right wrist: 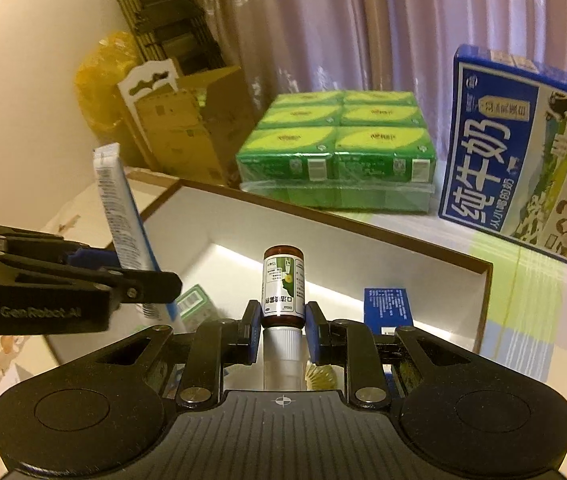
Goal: Organize rigid objects
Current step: 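Carry the white tube and small brown bottle over the brown box with both tools, then open both tools to drop the tube and bottle into the box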
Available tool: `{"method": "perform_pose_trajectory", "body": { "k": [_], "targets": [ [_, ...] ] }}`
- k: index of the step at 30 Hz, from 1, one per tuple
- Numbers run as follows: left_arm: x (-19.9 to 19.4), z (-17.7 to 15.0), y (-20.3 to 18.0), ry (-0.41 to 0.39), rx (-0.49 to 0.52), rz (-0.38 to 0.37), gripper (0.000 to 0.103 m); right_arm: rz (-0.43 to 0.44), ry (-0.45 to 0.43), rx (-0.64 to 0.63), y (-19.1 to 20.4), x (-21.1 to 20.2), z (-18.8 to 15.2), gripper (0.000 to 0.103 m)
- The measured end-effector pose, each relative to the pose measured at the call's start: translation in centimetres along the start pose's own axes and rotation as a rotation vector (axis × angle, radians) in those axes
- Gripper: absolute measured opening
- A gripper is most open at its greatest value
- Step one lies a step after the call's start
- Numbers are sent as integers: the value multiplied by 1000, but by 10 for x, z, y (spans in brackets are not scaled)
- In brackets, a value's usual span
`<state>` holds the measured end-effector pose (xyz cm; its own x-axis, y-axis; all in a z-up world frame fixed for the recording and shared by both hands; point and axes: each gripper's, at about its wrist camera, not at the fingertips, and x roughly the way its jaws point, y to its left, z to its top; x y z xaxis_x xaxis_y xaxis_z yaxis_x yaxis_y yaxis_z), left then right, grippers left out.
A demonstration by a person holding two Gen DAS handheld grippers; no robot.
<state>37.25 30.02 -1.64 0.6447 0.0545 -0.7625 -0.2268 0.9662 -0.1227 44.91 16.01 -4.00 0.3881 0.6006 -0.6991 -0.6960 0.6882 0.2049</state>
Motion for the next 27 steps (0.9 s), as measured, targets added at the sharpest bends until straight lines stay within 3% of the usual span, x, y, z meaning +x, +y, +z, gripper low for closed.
{"method": "perform_pose_trajectory", "body": {
  "k": [9,16,20,27],
  "targets": [
    [57,7,15,101,-73,-55,34,-40,50,-7,-9,34,8,20],
    [85,8,20,187,-58,-62,35,-48,76,5,-12,51,11,20],
    [89,9,24,191,-33,-21,51,-45,81,16,-12,58,13,20],
    [78,18,40,145,-43,22,53,-11,55,56,-11,64,20,20]
  ]
}}
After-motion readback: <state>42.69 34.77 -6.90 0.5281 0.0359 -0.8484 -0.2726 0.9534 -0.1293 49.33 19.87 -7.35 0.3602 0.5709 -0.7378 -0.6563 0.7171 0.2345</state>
